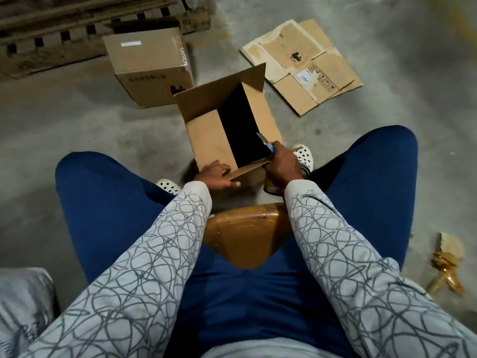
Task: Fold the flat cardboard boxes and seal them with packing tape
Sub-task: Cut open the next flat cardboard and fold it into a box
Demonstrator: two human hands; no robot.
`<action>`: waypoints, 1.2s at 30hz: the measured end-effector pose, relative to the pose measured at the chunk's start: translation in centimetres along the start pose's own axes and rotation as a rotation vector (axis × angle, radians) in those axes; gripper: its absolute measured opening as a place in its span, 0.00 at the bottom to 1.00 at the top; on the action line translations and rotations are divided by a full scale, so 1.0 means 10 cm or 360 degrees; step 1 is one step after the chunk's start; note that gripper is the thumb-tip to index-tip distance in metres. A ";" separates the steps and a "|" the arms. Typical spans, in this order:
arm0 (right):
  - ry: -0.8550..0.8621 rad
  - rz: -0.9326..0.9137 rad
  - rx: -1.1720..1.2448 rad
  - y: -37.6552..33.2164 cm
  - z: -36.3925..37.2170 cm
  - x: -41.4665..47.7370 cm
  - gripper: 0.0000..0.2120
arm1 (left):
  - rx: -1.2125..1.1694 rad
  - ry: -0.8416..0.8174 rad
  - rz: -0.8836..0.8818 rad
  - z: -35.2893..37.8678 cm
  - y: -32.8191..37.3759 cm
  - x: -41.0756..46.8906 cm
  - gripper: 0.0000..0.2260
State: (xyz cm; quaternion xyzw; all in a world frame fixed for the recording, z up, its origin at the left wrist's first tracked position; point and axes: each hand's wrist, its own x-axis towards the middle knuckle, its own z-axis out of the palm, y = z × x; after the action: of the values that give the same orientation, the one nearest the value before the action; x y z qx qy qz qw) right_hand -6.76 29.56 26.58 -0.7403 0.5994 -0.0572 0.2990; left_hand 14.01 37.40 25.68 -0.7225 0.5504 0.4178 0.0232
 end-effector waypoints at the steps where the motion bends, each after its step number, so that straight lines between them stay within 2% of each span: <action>1: -0.0007 -0.0022 0.0020 -0.02 0.00 -0.01 0.19 | -0.0052 0.0053 -0.0014 -0.01 0.00 0.01 0.28; 5: -0.0005 -0.0140 -0.0002 -0.12 0.02 -0.01 0.22 | -0.0062 0.0060 -0.0009 -0.11 0.01 0.05 0.20; 12: -0.0078 -0.0200 -0.0134 -0.20 0.03 0.02 0.21 | -0.0176 -0.0157 -0.0061 -0.27 0.08 0.02 0.21; 17: -0.0256 -0.0248 -0.0383 -0.28 0.02 0.12 0.22 | -0.0309 -0.0067 -0.0083 -0.19 -0.02 0.08 0.17; 22: -0.0317 -0.0207 -0.0407 -0.32 0.01 0.19 0.20 | -0.0436 0.0048 -0.0148 -0.21 -0.07 0.13 0.16; 26: -0.0103 -0.0203 -0.0027 -0.38 0.04 0.15 0.21 | -0.0584 0.0140 -0.0201 -0.30 -0.16 0.19 0.16; 29: 0.0175 0.0002 0.0214 -0.49 0.09 0.08 0.23 | -0.0641 0.0137 -0.0181 -0.36 -0.20 0.27 0.15; 31: 0.0179 0.0047 0.0228 -0.53 0.15 0.03 0.23 | -0.0628 0.0151 -0.0167 -0.38 -0.21 0.31 0.18; 33: 0.0095 -0.0040 0.0118 -0.54 0.19 0.03 0.26 | -0.0534 0.0122 -0.0166 -0.41 -0.20 0.34 0.24; 36: 0.0075 -0.0118 -0.0011 -0.50 0.22 0.09 0.23 | -0.0274 -0.0081 -0.0001 -0.55 -0.07 0.34 0.33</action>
State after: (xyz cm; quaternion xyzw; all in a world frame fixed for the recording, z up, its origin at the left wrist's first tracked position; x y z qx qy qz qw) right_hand -1.27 30.01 27.13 -0.7616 0.5785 -0.0836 0.2799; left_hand 17.92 32.31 26.81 -0.7111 0.5115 0.4817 -0.0248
